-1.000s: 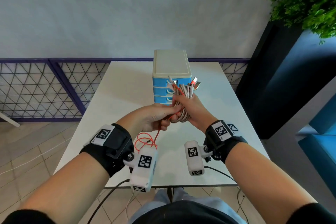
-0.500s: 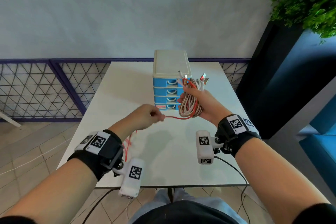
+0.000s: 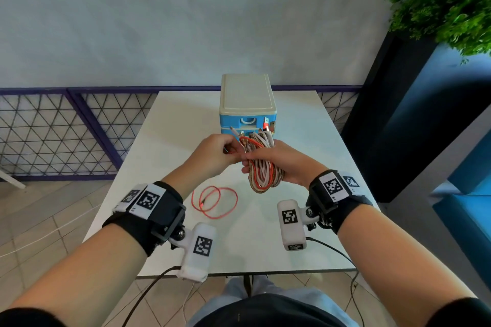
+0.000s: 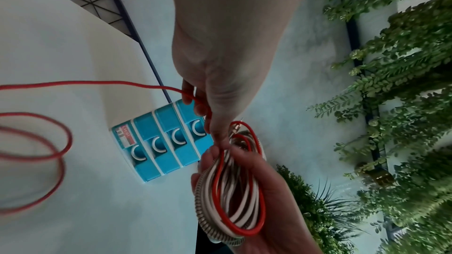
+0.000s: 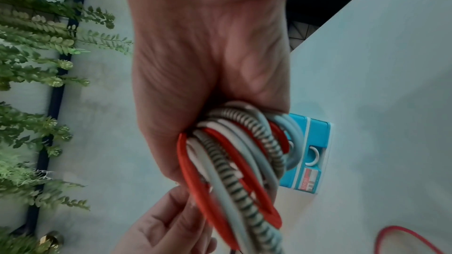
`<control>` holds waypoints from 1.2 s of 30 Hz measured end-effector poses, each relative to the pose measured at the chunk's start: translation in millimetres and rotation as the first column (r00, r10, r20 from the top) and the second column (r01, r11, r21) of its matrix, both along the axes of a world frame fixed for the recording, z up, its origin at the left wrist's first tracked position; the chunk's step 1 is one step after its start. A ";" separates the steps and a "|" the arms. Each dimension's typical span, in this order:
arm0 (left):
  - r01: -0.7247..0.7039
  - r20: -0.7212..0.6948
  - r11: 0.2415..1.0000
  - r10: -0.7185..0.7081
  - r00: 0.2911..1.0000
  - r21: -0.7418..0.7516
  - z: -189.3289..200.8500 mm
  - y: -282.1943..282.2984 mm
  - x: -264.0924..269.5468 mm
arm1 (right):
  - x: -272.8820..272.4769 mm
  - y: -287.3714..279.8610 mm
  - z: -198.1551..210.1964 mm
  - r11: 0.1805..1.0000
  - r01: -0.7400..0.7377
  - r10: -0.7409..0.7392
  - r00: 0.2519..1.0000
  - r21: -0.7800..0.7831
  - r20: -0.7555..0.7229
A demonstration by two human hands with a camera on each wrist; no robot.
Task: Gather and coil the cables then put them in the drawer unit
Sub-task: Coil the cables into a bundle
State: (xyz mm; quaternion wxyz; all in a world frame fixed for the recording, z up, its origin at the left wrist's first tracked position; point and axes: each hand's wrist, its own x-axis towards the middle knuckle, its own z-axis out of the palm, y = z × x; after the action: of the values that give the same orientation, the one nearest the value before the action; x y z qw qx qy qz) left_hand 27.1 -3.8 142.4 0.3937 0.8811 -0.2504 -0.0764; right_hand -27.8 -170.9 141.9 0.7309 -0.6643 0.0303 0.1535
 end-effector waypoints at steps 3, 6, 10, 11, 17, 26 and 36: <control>0.028 -0.020 0.999 -0.027 0.999 0.023 2.3 -1.4 -1.1 | 0.6 -2.0 -5.8 0.999 0.040 -0.040 0.999 -0.003 -0.018; 0.104 -0.230 0.989 -0.077 0.970 0.106 1.6 5.5 -2.0 | 1.5 -6.3 -7.9 0.994 0.106 -0.106 0.994 -0.011 0.013; -0.073 -0.699 0.983 -0.067 0.712 -0.168 -6.8 23.3 -2.5 | 6.2 -20.3 -13.4 0.926 0.373 -0.370 0.926 -0.049 0.071; -0.137 -0.752 0.965 -0.083 0.654 -0.226 -8.1 25.8 -3.1 | 7.9 -24.8 -17.1 0.900 0.426 -0.419 0.904 -0.088 0.084; -0.264 -0.809 0.858 -0.253 0.530 -0.441 0.9 6.3 -16.9 | 10.1 -18.1 -25.5 0.922 0.381 -0.374 0.922 -0.069 0.097; -0.221 -0.749 0.867 -0.227 0.622 -0.446 9.4 -26.6 -29.2 | 8.0 5.5 -14.8 0.967 0.191 -0.207 0.975 0.171 0.084; -0.121 -0.762 0.917 -0.236 0.603 -0.380 3.7 -16.5 -29.9 | 12.1 -4.5 -11.2 0.917 0.394 -0.398 0.913 0.056 0.089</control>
State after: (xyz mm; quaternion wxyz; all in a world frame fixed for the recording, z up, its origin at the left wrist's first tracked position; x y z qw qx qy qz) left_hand -2.9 -20.3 146.1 0.6294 0.6473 -0.0879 -0.4209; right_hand -15.7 -175.4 130.7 0.7595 -0.6377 0.1253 -0.0299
